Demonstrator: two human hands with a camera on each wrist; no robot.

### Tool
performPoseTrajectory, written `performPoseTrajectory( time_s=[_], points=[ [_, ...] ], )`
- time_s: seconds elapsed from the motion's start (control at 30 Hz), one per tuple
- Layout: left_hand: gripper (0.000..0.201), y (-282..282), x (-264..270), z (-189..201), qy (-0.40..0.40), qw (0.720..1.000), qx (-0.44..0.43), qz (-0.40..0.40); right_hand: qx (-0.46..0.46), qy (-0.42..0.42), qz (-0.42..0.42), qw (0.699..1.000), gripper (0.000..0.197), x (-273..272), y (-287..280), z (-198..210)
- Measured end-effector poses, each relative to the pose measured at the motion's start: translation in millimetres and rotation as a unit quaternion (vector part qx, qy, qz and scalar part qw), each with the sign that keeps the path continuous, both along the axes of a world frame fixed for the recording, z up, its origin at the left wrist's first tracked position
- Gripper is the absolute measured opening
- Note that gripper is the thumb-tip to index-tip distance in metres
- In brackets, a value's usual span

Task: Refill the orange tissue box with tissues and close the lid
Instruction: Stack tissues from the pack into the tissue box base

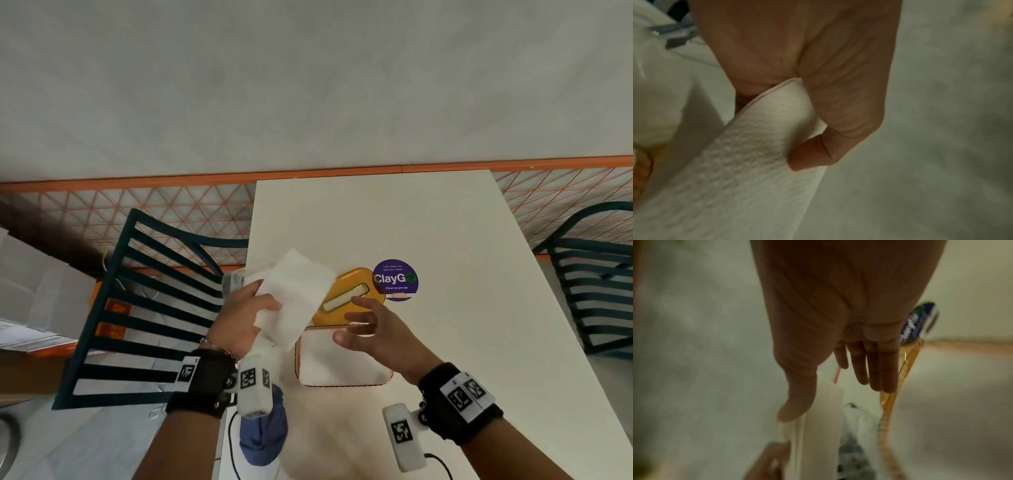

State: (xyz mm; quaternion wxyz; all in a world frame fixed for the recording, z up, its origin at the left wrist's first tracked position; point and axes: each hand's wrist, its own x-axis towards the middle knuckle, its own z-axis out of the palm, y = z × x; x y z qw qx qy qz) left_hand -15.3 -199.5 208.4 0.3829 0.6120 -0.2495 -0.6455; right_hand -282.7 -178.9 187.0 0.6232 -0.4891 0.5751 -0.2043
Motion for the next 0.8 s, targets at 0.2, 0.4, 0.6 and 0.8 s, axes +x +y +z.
performPoseTrajectory(
  time_s=[0.2,0.4,0.6,0.8],
  points=[
    [0.036,27.1,-19.8,-1.3,0.029,0.996,-0.009,-0.087,0.098,-0.307,-0.027,0.946,0.045,12.9,-0.9,27.7],
    [0.063,42.5,-30.8,-26.3,-0.031,0.999,-0.017,-0.038,0.08,-0.26,-0.104,0.957,0.035,0.2,0.8,16.0],
    [0.082,59.3,-59.4,-43.0,0.084,0.994,0.001,-0.072,0.081,-0.302,-0.111,0.943,0.036,-3.2,7.7,10.7],
    [0.047,59.6,-74.5,-52.4,-0.084,0.995,-0.048,0.004,-0.006,-0.171,-0.064,0.983,0.029,-24.4,11.5,-1.7]
  ],
)
